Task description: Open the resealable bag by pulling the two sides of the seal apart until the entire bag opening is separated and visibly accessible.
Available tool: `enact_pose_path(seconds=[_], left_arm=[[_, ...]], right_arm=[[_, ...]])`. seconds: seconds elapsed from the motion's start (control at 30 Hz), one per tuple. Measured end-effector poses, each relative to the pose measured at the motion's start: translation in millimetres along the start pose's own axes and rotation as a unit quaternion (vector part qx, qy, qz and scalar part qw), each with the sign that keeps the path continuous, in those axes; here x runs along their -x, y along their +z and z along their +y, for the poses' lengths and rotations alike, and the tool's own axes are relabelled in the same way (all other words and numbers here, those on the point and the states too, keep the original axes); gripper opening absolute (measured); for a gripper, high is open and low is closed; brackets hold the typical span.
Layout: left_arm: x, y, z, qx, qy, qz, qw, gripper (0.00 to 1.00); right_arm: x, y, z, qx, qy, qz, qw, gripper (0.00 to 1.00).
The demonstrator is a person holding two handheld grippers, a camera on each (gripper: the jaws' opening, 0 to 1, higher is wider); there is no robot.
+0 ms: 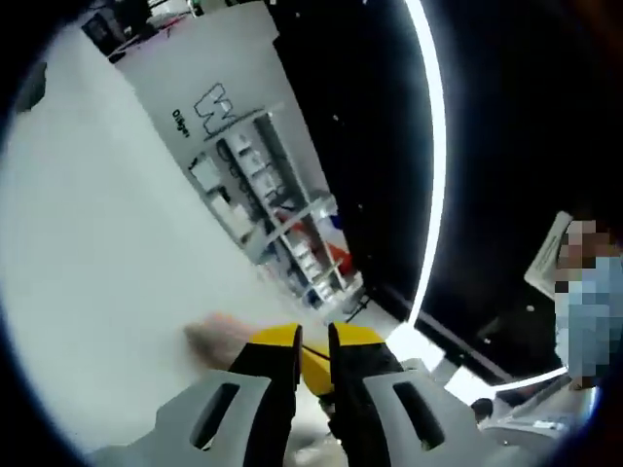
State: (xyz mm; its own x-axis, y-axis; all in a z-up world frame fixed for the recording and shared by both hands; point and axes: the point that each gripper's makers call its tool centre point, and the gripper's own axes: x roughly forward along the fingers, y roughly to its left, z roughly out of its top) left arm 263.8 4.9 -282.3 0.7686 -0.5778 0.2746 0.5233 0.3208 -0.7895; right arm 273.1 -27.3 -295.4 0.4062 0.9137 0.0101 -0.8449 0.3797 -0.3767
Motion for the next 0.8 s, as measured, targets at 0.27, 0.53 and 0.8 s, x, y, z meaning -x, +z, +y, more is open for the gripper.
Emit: enact_pose_path(seconds=[0.27, 0.53, 0.8], left_arm=[[-0.5, -10.2, -6.0, 0.045, -0.016, -0.006, 0.9988, 0.12], [0.0, -11.0, -9.0, 0.052, -0.018, -0.011, 0.9984, 0.11], [0.6, -14.7, -10.4, 0.059, -0.018, -0.01, 0.9981, 0.07]], right_arm=[[0.9, -1.4, -2.8, 0.003, -0.002, 0.002, 1.0, 0.0], [1.1, -2.9, -3.1, 0.001, -0.001, 0.003, 1.0, 0.0], [1.4, -3.5, -3.3, 0.002, -0.002, 0.004, 1.0, 0.0]])
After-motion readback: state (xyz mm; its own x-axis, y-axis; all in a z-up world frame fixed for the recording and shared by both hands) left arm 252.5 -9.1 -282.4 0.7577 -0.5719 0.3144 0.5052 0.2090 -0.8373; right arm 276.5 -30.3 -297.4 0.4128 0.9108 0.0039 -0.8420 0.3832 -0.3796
